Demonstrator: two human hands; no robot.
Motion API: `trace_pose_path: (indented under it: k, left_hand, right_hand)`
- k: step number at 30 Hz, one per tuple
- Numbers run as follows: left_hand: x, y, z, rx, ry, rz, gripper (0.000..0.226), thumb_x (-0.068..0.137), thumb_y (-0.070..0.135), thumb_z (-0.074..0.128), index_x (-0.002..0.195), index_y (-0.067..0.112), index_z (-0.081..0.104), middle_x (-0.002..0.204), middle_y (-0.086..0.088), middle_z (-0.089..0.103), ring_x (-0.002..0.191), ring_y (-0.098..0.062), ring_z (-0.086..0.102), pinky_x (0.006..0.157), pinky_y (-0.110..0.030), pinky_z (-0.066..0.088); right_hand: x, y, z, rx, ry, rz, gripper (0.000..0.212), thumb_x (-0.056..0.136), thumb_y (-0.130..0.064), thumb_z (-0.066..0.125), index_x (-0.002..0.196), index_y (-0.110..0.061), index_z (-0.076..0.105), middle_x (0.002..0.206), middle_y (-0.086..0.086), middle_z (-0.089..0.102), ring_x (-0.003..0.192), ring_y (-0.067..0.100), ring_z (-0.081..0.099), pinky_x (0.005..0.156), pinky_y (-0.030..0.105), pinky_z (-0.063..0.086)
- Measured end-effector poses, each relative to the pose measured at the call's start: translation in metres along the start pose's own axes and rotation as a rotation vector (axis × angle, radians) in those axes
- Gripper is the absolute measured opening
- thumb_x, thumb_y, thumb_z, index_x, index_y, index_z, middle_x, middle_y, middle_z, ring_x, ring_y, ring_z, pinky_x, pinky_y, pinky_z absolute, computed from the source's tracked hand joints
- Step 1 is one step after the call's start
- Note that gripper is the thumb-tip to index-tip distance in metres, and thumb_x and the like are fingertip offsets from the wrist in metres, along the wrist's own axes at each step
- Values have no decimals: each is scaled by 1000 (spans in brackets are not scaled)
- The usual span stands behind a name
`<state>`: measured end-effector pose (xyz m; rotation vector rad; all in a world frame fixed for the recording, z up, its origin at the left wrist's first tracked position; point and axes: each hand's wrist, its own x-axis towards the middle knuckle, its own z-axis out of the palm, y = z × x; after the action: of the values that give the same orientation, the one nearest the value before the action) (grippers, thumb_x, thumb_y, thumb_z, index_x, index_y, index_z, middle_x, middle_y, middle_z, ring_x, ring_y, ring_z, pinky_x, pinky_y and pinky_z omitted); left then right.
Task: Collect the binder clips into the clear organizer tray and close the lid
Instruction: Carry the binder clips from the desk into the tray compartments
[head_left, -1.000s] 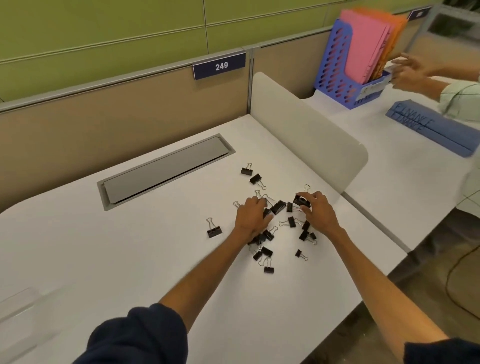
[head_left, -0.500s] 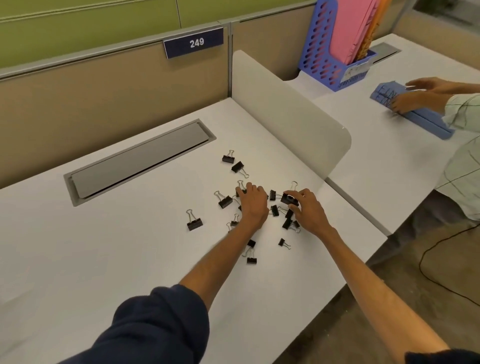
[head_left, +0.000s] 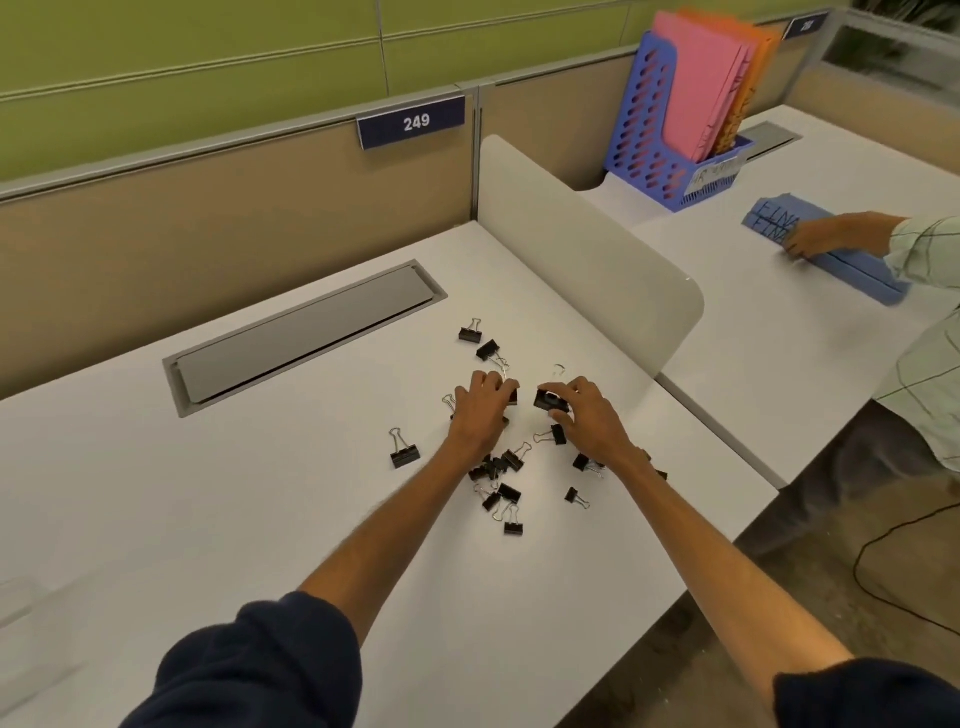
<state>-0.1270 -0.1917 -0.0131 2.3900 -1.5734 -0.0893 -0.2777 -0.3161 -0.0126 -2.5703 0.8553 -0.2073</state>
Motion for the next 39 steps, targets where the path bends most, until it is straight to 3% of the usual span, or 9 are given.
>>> trace_pose_path:
  k: [5, 10, 20, 30, 39]
  left_hand:
    - [-24, -41, -29, -27, 53, -64, 42, 87, -2, 58, 124, 18, 52, 115, -5, 53, 105, -27, 46, 73, -35, 40]
    - [-59, -85, -58, 9, 97, -140, 51, 84, -12, 54, 125, 17, 54, 114, -7, 55, 105, -28, 47, 70, -35, 40]
    - [-159, -169, -115, 83, 187, -300, 42, 88, -4, 58, 122, 18, 55, 118, -7, 55, 105, -25, 49, 78, -32, 42]
    - [-272, -246, -162, 148, 226, -430, 47, 86, -10, 51, 124, 17, 54, 119, -7, 52, 111, -27, 46, 78, -31, 32]
    - [-389, -308, -192, 172, 183, -555, 52, 85, -9, 51, 129, 19, 50, 124, -6, 49, 113, -25, 44, 80, -33, 37]
  right_hand:
    - [18, -47, 3, -4, -6, -98, 39, 95, -24, 59, 133, -31, 52, 112, 6, 52, 103, 23, 51, 83, 37, 47]
    - [31, -107, 14, 8, -19, -199, 41, 93, -21, 62, 132, -30, 52, 109, 8, 51, 100, 25, 51, 80, 40, 49]
    - [27, -240, 50, 101, -72, -373, 36, 92, -20, 62, 125, -28, 51, 104, 5, 53, 101, 24, 53, 82, 40, 48]
    - [5, -366, 98, 171, -146, -522, 35, 91, -21, 63, 124, -24, 52, 110, 2, 55, 105, 21, 51, 85, 36, 44]
    - [-34, -466, 161, 219, -266, -637, 36, 89, -24, 65, 122, -23, 50, 107, 0, 57, 101, 20, 51, 82, 36, 45]
